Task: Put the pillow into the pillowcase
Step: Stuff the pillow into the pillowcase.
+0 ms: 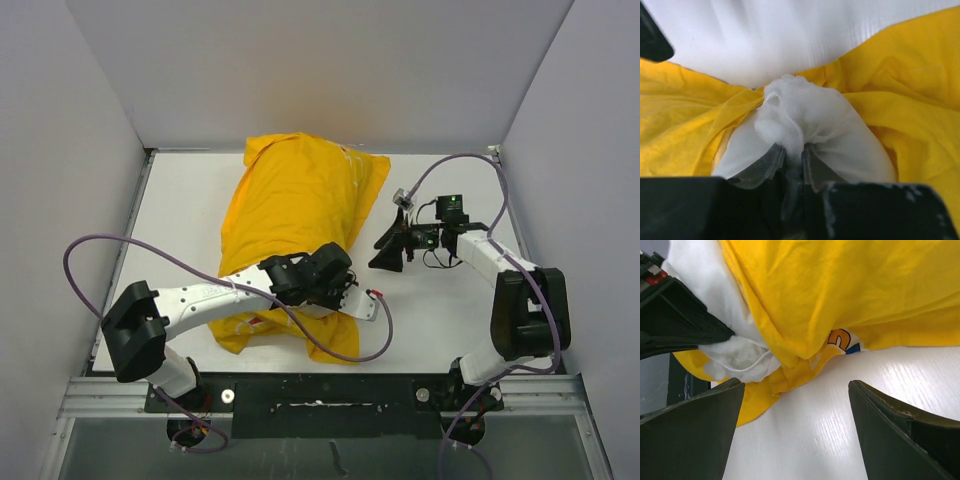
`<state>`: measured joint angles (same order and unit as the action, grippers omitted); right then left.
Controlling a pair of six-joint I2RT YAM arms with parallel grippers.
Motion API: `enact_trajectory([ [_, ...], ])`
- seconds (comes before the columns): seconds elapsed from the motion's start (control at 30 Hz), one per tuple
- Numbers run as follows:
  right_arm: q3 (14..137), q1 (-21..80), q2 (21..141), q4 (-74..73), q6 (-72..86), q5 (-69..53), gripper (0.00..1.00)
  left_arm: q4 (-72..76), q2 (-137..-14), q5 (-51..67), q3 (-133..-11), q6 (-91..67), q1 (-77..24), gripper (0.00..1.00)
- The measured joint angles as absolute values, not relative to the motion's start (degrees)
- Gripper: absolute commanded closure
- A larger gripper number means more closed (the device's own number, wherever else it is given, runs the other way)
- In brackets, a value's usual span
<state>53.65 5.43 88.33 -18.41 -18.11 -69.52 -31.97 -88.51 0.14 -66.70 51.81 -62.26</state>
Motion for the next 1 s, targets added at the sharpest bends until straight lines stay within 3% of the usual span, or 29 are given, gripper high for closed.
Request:
enact_trajectory([
  [0.37,53.41,12.08,100.07,-13.06,-4.16,-65.06,0.13,-32.69,-83.11,3.97,-65.01,38.09,-54.26,1.00],
  [0.77,50.81,18.55,107.68,-1.45,10.96,-64.93,0.13,-30.98,-76.53,8.58,-63.00,33.08,-49.39,1.00],
  [0.93,52.51,22.72,110.61,0.60,13.19,-67.00,0.16,-29.67,-75.96,11.33,-62.87,31.51,-47.07,1.00],
  [1.0,53.67,24.23,112.29,1.10,14.06,-68.69,0.23,-29.36,-75.96,12.38,-62.87,30.92,-46.26,1.00],
])
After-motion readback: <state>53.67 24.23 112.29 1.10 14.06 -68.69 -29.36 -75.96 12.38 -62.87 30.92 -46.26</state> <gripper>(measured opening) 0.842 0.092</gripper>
